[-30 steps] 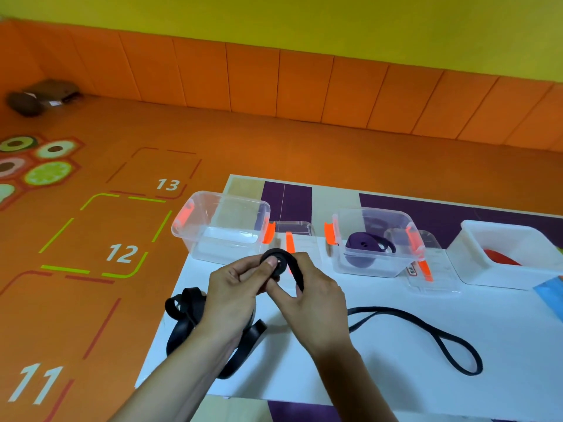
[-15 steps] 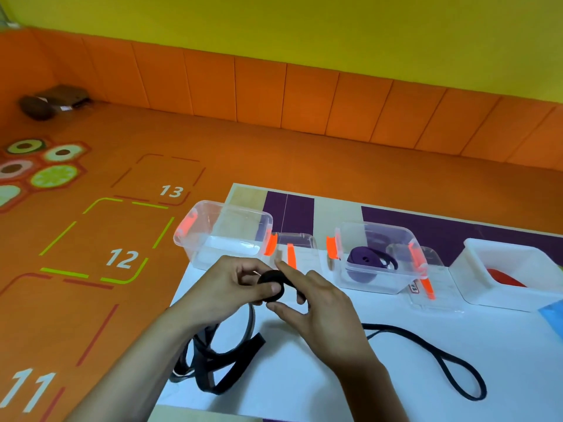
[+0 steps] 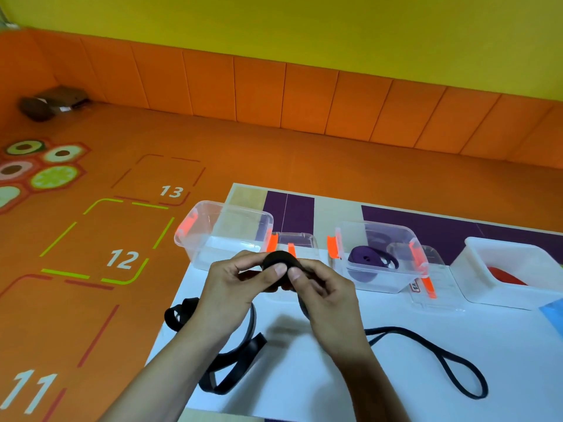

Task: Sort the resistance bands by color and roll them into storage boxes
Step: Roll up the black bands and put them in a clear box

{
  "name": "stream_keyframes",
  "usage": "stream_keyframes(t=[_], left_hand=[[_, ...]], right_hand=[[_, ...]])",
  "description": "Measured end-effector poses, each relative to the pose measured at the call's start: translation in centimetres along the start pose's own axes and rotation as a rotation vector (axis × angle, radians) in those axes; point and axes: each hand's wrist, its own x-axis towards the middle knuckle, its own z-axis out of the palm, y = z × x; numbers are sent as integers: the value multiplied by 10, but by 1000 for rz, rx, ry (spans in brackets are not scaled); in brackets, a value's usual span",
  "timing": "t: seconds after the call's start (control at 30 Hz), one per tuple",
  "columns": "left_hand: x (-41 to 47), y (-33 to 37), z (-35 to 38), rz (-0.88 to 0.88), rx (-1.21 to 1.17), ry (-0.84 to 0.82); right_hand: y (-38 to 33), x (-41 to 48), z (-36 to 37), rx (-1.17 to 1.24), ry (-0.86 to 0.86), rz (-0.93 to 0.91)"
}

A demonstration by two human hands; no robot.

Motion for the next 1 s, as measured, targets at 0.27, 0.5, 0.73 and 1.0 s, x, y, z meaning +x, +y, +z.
stream_keyframes(t=[0.27, 0.5, 0.73, 1.0], left_hand=[[-8, -5, 10, -90, -86, 40], [-6, 9, -14, -59, 282, -235], [-1, 27, -19, 48, 582, -369], [-9, 20, -5, -84, -80, -250]], right_hand=[[8, -1, 2, 87, 12, 77], [-7, -7, -25, -162, -109, 29], [-14, -14, -28, -201, -109, 35], [-11, -17, -25, 62, -23, 26]])
